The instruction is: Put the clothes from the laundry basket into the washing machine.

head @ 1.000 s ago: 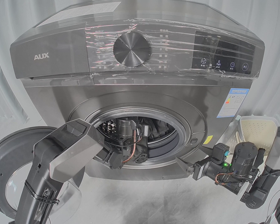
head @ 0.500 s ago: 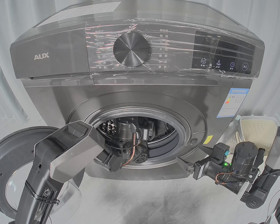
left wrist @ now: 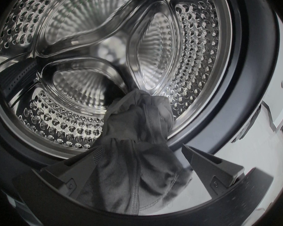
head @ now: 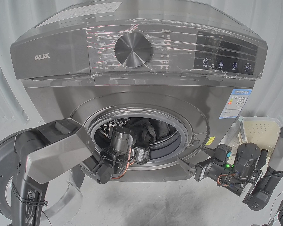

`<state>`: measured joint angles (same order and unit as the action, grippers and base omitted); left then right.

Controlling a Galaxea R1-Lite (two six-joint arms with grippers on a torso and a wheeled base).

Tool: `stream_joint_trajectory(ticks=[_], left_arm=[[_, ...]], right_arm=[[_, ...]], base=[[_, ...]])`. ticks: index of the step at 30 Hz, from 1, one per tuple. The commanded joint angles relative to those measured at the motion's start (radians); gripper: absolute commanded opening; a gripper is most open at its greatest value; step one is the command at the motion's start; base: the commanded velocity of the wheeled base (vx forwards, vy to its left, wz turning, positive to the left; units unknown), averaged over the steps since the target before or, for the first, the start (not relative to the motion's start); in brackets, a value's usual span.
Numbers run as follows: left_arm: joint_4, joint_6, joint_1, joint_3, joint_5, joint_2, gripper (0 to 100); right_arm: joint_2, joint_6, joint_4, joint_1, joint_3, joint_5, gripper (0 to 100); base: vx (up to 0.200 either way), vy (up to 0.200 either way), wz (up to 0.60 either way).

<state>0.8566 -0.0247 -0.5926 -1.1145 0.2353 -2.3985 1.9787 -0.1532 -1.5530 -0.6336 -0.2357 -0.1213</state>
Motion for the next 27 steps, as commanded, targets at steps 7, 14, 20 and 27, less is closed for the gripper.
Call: stream_joint_trajectory(ticks=[7,14,20,27], left_arm=[[0.01,-0.031,0.007,0.007,-0.019,-0.051,100],[0.019,-0.034,0.007,0.004,-0.021,-0.093,100],[0.038,-0.04,0.007,-0.001,-0.021,-0.105,0],[0.071,-0.04,0.008,-0.025,-0.021,-0.103,0]], right_arm=[[0.003,0.0,-0.001,0.002,0.0,0.0,100],[0.003,0.0,-0.001,-0.003,0.0,0.0,100],[0.002,0.0,-0.001,0.002,0.0,0.002,100],[0.002,0.0,-0.001,-0.001,-0.004,0.002,100]], base=[[0.0,0.0,0.0],[0.0,0.0,0.0],[0.0,0.0,0.0],[0.0,0.0,0.0]])
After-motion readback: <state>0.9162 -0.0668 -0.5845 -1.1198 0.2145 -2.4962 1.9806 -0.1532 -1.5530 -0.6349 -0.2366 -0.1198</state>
